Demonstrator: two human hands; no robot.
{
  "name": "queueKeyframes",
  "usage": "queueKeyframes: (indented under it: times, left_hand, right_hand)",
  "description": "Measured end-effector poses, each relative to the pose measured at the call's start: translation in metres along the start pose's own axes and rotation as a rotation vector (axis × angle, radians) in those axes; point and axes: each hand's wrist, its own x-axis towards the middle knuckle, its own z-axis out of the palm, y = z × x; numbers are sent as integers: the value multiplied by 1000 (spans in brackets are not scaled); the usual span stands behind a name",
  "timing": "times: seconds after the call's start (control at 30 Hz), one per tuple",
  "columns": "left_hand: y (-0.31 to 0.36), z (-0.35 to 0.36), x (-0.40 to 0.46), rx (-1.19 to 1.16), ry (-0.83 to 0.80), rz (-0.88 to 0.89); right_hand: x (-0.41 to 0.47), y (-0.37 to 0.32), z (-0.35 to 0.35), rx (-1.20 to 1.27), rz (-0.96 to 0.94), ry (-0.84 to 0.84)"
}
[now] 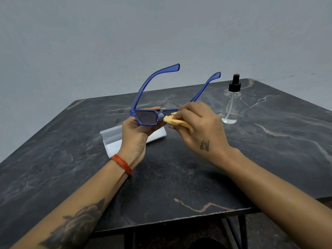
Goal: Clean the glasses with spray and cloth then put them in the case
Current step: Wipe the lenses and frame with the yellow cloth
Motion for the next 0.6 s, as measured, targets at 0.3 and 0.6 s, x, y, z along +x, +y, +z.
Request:
queueKeyframes:
  times: [0.3, 0.6]
  left_hand:
    - [3, -3, 1, -22, 12, 18]
    - [3, -3, 1, -13, 11, 21]
  right_hand:
    - [0, 7, -5, -220, -80, -6]
    - [-1, 0, 0, -149, -41, -163]
